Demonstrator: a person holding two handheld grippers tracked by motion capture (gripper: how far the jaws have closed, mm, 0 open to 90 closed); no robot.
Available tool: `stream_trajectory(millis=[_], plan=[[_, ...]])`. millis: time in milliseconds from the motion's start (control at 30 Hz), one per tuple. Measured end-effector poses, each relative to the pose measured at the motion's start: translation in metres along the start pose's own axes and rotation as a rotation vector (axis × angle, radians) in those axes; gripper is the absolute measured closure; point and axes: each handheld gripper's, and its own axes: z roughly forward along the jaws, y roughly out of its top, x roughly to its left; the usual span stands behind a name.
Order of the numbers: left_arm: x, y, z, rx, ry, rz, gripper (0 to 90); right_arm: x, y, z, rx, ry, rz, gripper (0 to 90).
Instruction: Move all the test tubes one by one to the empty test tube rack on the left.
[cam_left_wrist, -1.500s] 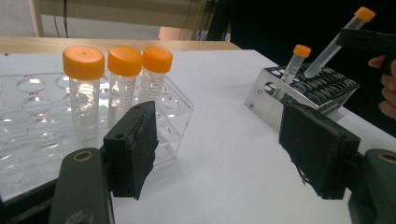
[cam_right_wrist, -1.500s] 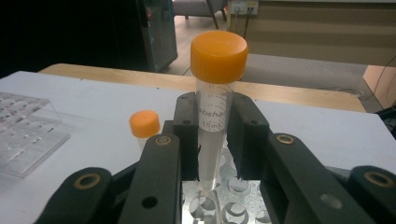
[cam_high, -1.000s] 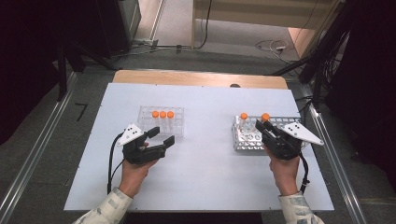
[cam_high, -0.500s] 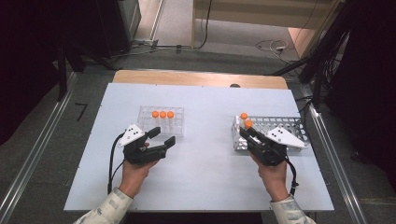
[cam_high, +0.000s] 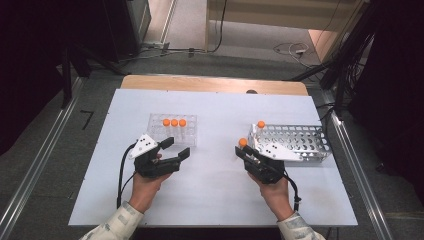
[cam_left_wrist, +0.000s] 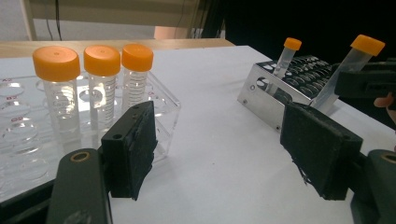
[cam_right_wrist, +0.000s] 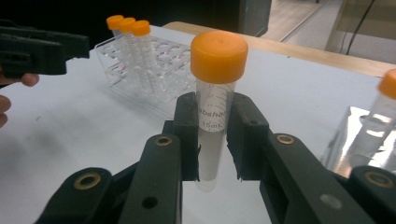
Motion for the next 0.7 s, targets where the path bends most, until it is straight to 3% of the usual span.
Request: stream_trajectory(millis=[700], plan=[[-0.009, -0.001, 0.004, 0.009, -0.026, 0.031, 24.2, 0.03, -0.009, 0.028, 0.066, 0.084, -0.048, 72.6]])
